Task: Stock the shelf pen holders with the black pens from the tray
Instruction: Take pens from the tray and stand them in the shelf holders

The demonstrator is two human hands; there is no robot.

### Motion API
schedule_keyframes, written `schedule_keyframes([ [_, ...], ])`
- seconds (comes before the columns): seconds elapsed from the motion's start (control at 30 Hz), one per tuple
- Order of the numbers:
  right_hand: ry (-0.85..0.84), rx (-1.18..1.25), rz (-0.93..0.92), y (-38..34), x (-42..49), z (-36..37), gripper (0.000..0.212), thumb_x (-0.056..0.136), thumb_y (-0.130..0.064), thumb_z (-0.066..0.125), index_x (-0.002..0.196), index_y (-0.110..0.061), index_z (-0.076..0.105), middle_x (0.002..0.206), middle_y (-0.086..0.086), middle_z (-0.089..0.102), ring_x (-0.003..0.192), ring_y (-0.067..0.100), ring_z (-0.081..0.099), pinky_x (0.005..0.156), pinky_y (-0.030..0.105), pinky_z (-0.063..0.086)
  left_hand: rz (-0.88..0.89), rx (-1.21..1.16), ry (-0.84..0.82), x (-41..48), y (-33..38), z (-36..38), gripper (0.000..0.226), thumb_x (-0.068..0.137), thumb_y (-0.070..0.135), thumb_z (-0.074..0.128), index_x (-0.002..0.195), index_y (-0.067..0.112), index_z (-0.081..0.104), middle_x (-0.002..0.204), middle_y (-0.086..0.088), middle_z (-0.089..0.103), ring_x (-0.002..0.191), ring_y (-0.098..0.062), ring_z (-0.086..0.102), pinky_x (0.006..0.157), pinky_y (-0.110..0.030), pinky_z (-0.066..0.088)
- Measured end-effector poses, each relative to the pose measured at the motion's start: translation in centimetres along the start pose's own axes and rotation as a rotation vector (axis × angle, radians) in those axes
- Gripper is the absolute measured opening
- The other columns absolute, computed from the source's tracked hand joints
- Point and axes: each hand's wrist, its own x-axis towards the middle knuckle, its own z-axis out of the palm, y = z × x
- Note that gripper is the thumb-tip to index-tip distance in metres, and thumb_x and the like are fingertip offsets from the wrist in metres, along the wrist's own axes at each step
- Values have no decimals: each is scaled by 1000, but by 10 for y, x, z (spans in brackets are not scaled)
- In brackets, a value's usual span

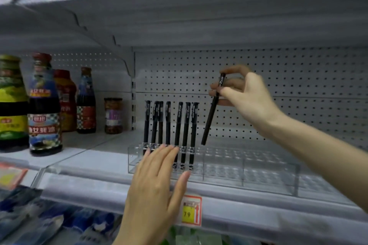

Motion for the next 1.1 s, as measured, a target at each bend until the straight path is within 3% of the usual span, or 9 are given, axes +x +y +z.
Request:
schedule_keyframes([
  [0.17,-25,-68,-23,10,1,8,26,92,3,54,105,-18,46,99,10,68,87,12,70,74,28,59,-7,-30,34,-1,-2,4,58,101,55,21,135,18,50,134,6,53,127,-3,36,112,-30,24],
  [0.27,-72,-117,-7,13,-1,13,26,91,1,55,110,-15,45,100,9,67,89,13,69,76,30,59,-18,-2,64,-1,1,4,58,101,54,22,135,17,49,134,3,54,128,-7,37,109,-41,30],
  [0.33,-112,-141,7,17,-3,17,28,92,1,55,113,-13,44,99,9,68,89,14,69,76,31,59,-18,18,70,-3,3,6,58,101,53,21,135,15,48,134,0,55,127,-8,37,103,-55,25],
  [0.4,-148,-165,24,21,-6,21,32,91,1,55,117,-13,42,99,9,68,88,14,70,74,29,59,-26,7,63,-5,3,8,57,100,53,22,138,16,44,136,1,53,129,-8,35,102,-59,18],
  [0.7,-145,-176,84,38,-11,20,40,91,-2,58,123,-17,39,102,10,68,84,14,71,75,25,58,-26,-45,68,-7,1,13,56,101,55,19,142,19,34,141,2,46,133,-7,31,106,-57,16],
  [0.87,-126,-236,90,42,-9,21,42,89,-10,62,122,-22,39,98,6,70,85,20,70,85,44,56,-35,-40,69,-7,1,14,56,101,56,19,142,21,34,142,3,45,134,-6,30,108,-54,15],
  [0.97,-116,-260,87,45,-10,21,44,87,-13,65,121,-24,39,93,3,72,86,18,70,86,46,55,-29,-27,68,-7,0,13,56,101,56,20,142,21,33,143,2,45,135,-6,30,108,-55,15],
  [1.03,-106,-270,98,46,-11,20,46,84,-15,68,120,-24,41,92,0,72,87,18,69,87,46,54,-18,-26,61,-8,0,12,57,101,56,20,143,20,33,145,3,44,136,-6,28,112,-49,17],
  [1.1,-70,-280,107,46,-14,18,47,82,-18,71,117,-26,42,95,-4,70,89,19,68,87,46,54,-9,-42,51,-9,0,10,59,101,55,21,145,19,32,149,4,38,139,-5,24,118,-31,16],
])
